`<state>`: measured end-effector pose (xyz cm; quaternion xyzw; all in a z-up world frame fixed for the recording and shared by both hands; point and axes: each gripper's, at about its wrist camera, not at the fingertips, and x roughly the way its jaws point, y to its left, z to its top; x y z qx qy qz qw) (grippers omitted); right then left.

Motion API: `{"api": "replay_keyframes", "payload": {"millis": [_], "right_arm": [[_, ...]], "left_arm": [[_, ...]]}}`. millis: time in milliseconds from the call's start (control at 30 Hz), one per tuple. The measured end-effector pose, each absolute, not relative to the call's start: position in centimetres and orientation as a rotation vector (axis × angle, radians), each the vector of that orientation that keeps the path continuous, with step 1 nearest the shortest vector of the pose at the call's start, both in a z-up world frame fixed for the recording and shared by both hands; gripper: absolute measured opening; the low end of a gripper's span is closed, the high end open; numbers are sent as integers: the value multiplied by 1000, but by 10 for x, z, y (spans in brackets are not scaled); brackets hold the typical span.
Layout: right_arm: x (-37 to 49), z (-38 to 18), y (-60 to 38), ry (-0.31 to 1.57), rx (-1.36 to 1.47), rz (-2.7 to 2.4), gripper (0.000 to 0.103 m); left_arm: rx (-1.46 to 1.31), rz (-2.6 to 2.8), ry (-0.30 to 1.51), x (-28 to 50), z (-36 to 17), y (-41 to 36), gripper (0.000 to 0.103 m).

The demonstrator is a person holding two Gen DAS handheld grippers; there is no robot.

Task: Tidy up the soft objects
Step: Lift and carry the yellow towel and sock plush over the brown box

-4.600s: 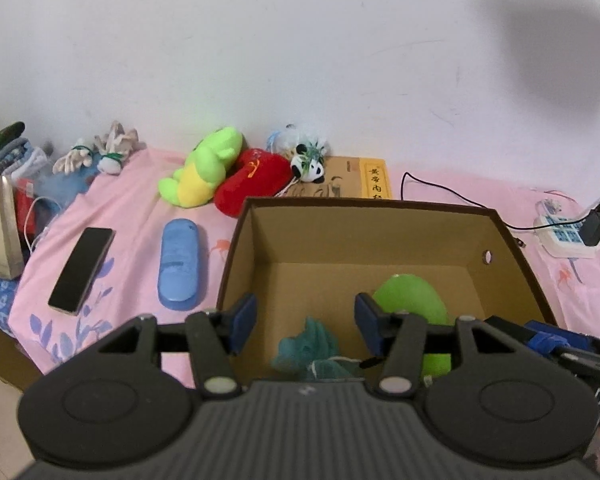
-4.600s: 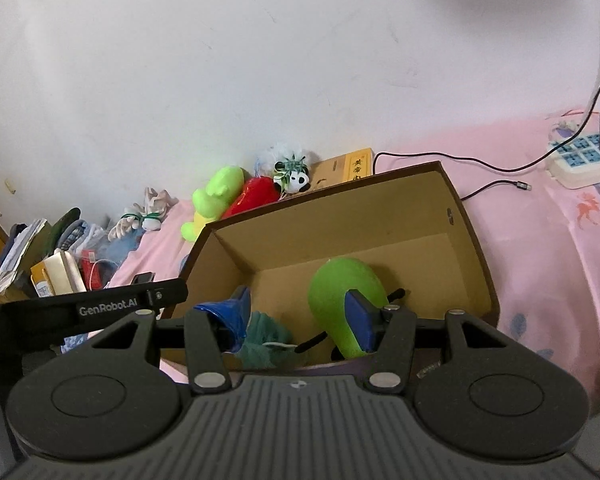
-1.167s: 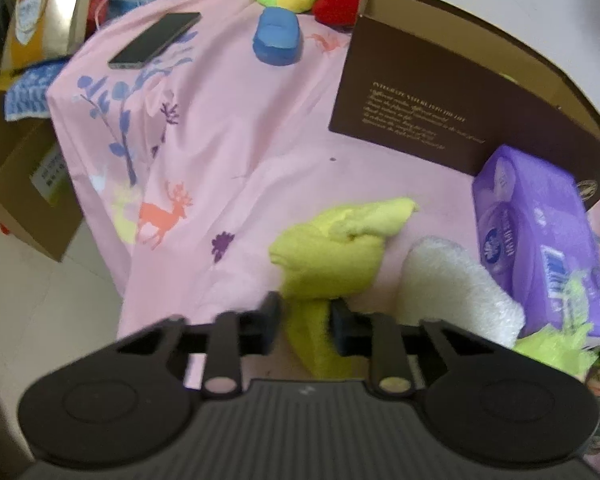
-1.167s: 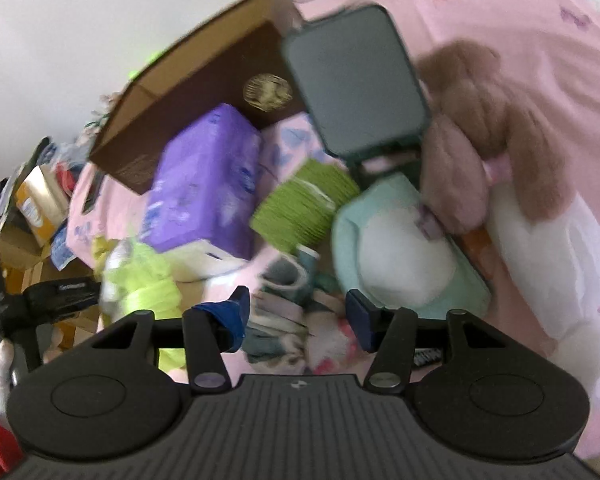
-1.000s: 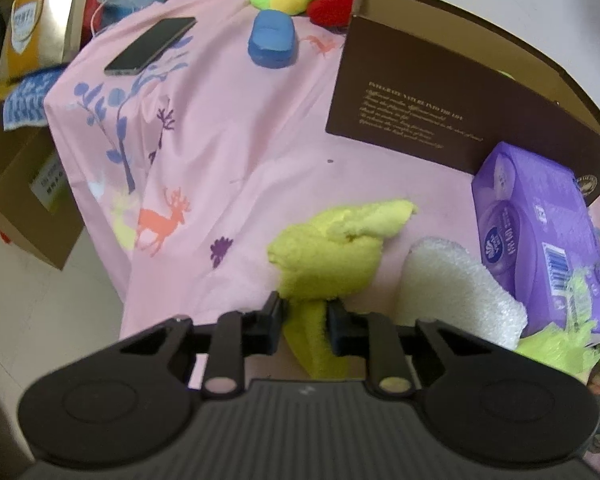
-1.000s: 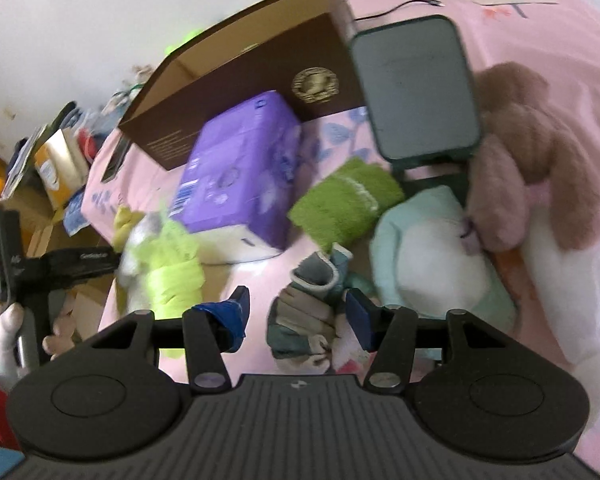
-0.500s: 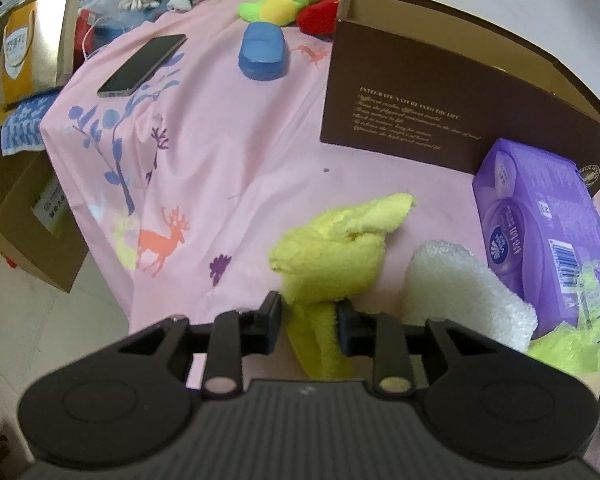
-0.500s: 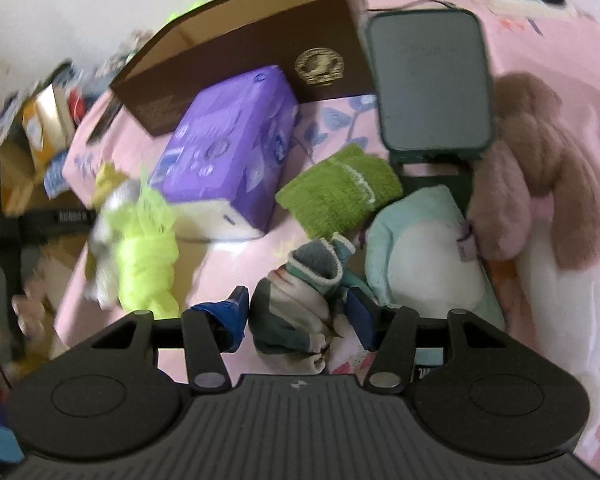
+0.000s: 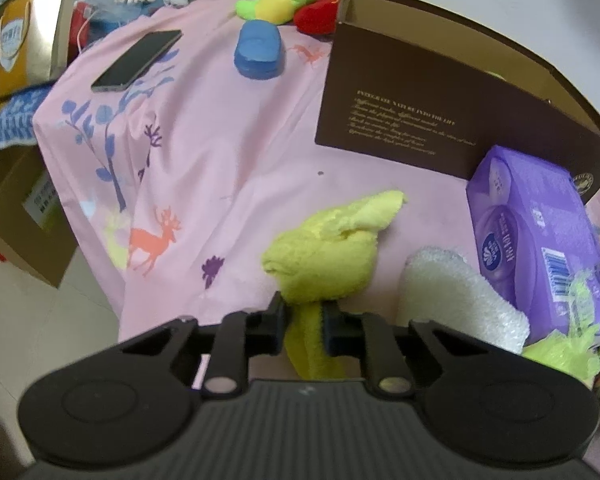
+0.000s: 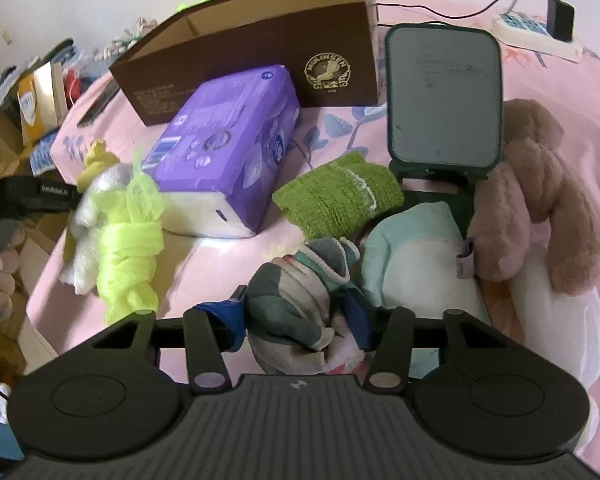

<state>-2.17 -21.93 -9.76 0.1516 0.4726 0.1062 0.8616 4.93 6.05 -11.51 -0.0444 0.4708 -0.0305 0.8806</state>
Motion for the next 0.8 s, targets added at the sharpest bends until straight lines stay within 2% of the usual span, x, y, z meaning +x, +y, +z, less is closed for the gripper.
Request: {"api": "replay_keyframes", "payload": {"millis": [167, 800], "right_arm": [[-26, -93, -224, 974, 397, 246, 28], [-21, -56, -225, 830, 589, 388, 28]], "left_arm": [[-105, -69, 973, 47, -112, 62, 12], [-156, -170, 833, 40, -51, 59, 11]]}}
